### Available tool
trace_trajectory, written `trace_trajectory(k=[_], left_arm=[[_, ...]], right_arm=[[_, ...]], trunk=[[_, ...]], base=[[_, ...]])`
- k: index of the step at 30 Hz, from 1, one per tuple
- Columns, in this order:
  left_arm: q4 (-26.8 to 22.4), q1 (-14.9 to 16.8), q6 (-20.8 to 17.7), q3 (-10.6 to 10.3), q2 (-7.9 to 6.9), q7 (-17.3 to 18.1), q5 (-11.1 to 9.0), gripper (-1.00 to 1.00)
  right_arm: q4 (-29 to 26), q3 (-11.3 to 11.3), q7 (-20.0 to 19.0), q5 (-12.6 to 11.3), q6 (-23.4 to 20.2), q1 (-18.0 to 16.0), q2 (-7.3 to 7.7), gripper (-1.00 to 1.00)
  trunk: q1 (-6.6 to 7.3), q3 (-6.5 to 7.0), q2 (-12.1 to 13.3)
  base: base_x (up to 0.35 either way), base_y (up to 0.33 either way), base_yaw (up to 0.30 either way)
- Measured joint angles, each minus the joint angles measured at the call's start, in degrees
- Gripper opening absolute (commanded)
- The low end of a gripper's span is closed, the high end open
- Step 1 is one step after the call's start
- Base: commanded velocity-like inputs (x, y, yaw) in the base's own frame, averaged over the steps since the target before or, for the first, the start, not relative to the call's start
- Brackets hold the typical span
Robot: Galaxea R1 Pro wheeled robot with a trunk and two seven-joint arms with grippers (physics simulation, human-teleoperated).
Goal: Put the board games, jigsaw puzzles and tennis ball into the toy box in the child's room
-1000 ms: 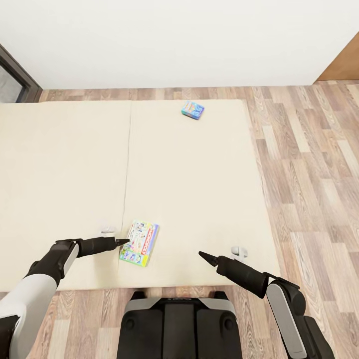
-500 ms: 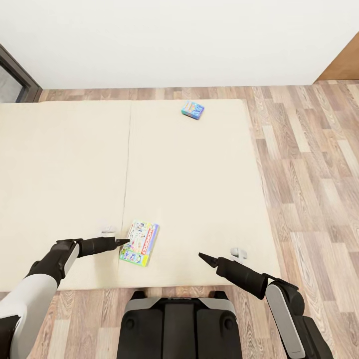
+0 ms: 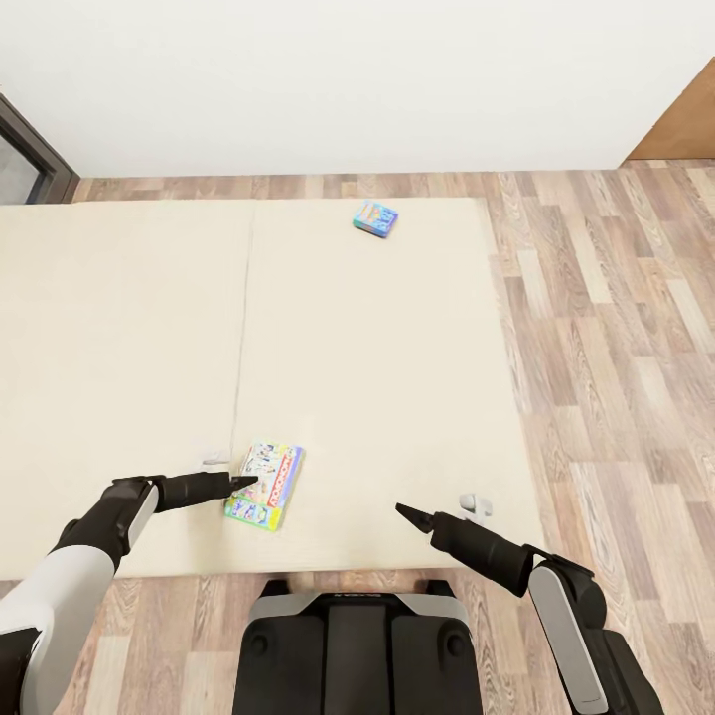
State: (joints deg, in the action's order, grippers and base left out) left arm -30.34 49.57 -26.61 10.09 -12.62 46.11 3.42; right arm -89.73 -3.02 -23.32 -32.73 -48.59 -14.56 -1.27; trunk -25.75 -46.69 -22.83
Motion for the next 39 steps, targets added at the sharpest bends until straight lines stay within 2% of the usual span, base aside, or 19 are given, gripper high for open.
trace_trajectory(k=[39], left_arm=[[-0.02, -0.03, 0.06, -0.07, 0.00, -0.07, 0.01, 1.00]], right_arm=[[0.37, 0.01, 0.16, 0.01, 0.29, -0.01, -0.07, 1.00]], trunk=[[0.00, -0.10, 0.00]], base=[[0.000, -0.011, 0.000]])
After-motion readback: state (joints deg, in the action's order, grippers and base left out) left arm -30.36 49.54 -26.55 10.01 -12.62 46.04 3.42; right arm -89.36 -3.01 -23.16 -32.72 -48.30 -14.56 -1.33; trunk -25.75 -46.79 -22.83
